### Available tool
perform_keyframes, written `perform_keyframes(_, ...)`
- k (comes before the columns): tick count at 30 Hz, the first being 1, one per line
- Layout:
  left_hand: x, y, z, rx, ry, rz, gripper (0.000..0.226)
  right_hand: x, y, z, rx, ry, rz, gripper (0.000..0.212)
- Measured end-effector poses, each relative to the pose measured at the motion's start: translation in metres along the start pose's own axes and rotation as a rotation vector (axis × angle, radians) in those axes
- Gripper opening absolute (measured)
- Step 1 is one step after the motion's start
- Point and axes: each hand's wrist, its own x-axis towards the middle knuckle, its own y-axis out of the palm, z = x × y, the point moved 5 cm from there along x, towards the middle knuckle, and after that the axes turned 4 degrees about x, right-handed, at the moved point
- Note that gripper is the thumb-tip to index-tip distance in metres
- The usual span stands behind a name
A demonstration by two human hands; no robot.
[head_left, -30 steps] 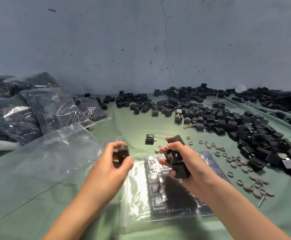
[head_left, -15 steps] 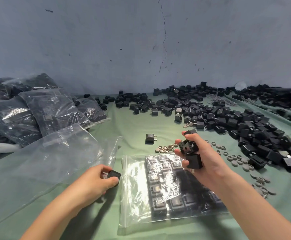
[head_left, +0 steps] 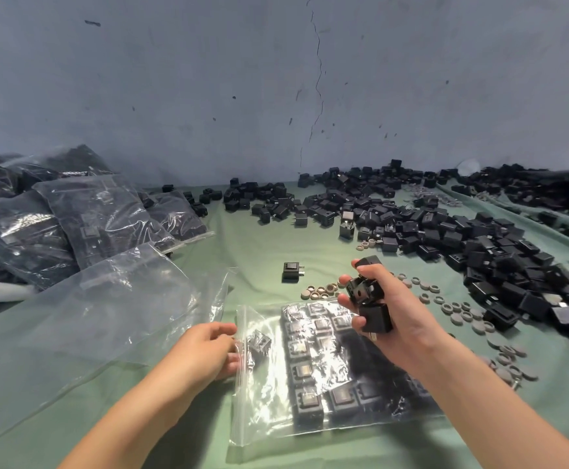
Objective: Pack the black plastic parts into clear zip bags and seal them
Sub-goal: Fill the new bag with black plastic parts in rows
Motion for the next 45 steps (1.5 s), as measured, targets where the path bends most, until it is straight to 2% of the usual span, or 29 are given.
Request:
perform_keyframes(3, -0.005, 0.0, 0.001, -0.136, -0.078, 0.049, 0.011, 0.001, 0.0, 0.002, -0.001, -0.002, -0.007, 0.027)
perform_keyframes(7, -0.011, 0.007, -0.002, -0.25, -0.13, 0.183, 0.021, 0.002, 0.001, 0.002, -0.001, -0.002, 0.0, 0.023)
perform_keyframes(12, -0.006, 0.018, -0.009, -0.402, -0.129, 0.208, 0.023, 0.001, 0.0, 0.001, -0.006, 0.002, -0.002, 0.024)
perform_keyframes(18, -0.001, 0.028, -0.009, -0.507, -0.134, 0.304, 0.038, 0.001, -0.001, -0.001, -0.025, 0.005, 0.01, 0.03)
perform_keyframes(22, 0.001, 0.034, -0.012, -0.674, -0.132, 0.384, 0.052, 0.002, -0.002, -0.002, -0.026, -0.002, 0.008, 0.031)
perform_keyframes(25, 0.005, 0.034, -0.01, -0.695, -0.14, 0.371, 0.056, 0.002, 0.0, -0.003, -0.018, 0.007, 0.025, 0.033)
perform_keyframes(31, 0.006, 0.025, -0.005, -0.575, -0.161, 0.304, 0.028, 0.003, 0.004, -0.011, -0.025, 0.091, 0.082, 0.04)
perform_keyframes(34, 0.005, 0.015, -0.004, -0.325, -0.12, 0.203, 0.028, 0.003, 0.007, -0.015, -0.08, 0.103, 0.134, 0.041)
perform_keyframes(36, 0.008, 0.0, -0.005, -0.022, 0.032, -0.045, 0.028, 0.001, 0.01, -0.017, -0.119, 0.089, 0.177, 0.044)
perform_keyframes(38, 0.003, -0.014, -0.02, 0.395, 0.357, -0.356, 0.028, -0.002, 0.015, -0.016, -0.171, 0.059, 0.234, 0.043)
perform_keyframes(39, -0.004, -0.015, -0.028, 0.443, 0.507, -0.424, 0.024, -0.004, 0.018, -0.017, -0.217, 0.035, 0.269, 0.041)
perform_keyframes(40, -0.008, -0.01, -0.032, 0.392, 0.607, -0.378, 0.019, -0.006, 0.021, -0.017, -0.287, 0.002, 0.306, 0.037)
perform_keyframes(41, -0.012, -0.002, -0.035, 0.264, 0.655, -0.256, 0.015, -0.007, 0.024, -0.018, -0.381, -0.043, 0.335, 0.033)
perform_keyframes(43, -0.016, 0.019, -0.039, 0.007, 0.618, 0.003, 0.012, -0.011, 0.031, -0.021, -0.596, -0.158, 0.363, 0.029)
perform_keyframes(45, -0.021, 0.034, -0.042, -0.093, 0.566, 0.121, 0.015, -0.015, 0.039, -0.024, -0.73, -0.283, 0.429, 0.027)
